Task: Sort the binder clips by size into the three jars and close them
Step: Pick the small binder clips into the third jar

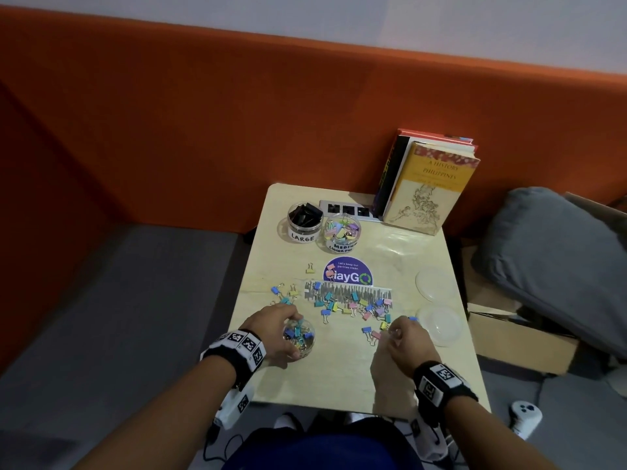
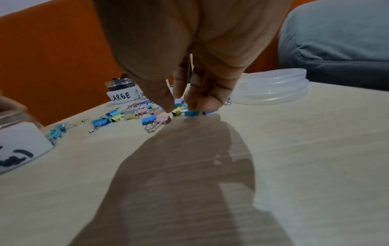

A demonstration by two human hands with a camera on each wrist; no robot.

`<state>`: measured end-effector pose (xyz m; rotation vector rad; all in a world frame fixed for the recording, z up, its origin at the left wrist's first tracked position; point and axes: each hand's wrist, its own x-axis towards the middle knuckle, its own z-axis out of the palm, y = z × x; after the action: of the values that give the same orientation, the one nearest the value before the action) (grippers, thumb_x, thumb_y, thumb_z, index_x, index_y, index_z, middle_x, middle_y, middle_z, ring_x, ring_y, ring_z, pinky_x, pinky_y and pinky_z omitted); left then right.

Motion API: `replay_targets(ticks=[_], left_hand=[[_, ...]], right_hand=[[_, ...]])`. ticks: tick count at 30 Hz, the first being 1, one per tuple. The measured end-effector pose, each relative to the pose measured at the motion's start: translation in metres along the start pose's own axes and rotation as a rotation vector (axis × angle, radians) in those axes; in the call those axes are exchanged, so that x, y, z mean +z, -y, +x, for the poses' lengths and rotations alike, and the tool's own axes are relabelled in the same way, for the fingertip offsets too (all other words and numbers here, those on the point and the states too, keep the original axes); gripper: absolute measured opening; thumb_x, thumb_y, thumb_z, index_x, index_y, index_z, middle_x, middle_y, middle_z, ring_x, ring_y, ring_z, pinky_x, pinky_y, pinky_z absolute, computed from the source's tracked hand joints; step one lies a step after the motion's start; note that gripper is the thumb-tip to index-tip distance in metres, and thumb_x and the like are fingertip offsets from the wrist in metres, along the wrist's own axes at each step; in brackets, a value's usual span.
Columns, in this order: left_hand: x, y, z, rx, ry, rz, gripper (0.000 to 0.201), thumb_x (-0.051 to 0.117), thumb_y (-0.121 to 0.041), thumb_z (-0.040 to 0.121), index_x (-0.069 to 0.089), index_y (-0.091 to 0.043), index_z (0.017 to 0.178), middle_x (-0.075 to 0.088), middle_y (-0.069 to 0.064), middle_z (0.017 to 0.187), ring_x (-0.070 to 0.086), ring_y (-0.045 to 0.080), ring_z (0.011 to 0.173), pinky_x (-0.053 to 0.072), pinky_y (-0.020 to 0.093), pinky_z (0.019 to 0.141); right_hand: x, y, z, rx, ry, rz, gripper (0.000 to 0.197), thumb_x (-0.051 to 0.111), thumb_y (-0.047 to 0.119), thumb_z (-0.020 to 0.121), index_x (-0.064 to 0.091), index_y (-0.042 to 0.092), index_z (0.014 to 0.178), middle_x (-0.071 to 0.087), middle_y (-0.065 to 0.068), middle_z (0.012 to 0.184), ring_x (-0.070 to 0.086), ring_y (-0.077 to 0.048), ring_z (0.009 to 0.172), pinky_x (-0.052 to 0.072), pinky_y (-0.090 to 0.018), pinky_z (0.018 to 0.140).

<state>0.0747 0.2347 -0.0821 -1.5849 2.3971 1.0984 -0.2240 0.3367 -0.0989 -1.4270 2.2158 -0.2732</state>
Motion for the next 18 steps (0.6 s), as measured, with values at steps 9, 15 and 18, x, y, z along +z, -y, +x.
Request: replay_targets(ticks=[9,15,18], left_hand=[[-0.004,-0.004,-0.003,-0.010,0.010,-0.001,0.066,0.091,-0.035,0.060,0.059,-0.031,0.118,0.056,-0.015,0.129,0.052,0.012,0.117,0.046,0.029,0.097],[-0.004,-0.005,-0.005,-0.017,0.006,-0.014,0.067,0.091,-0.035,0.060,0.058,-0.032,0.118,0.054,-0.015,0.128,0.052,0.012,0.116,0.047,0.028,0.095],[-0.004,-0.004,-0.006,-0.019,0.005,-0.024,0.067,0.092,-0.035,0.060,0.058,-0.033,0.117,0.055,-0.016,0.127,0.052,0.012,0.115,0.047,0.029,0.095]], right_hand=[[0.019,0.026,0.006,-0.062,0.128,-0.100,0.023,0.052,0.017,0.095,0.066,0.014,0.113,0.053,-0.005,0.116,0.057,-0.023,0.101,0.042,-0.025,0.082],[0.022,0.031,0.004,-0.059,0.099,-0.096,0.011,0.052,0.022,0.097,0.059,0.015,0.091,0.047,-0.002,0.105,0.049,-0.017,0.086,0.036,-0.021,0.076],[0.017,0.033,0.004,-0.027,0.114,-0.154,0.021,0.050,0.031,0.098,0.058,0.013,0.091,0.053,-0.002,0.097,0.050,-0.018,0.083,0.037,-0.024,0.071]])
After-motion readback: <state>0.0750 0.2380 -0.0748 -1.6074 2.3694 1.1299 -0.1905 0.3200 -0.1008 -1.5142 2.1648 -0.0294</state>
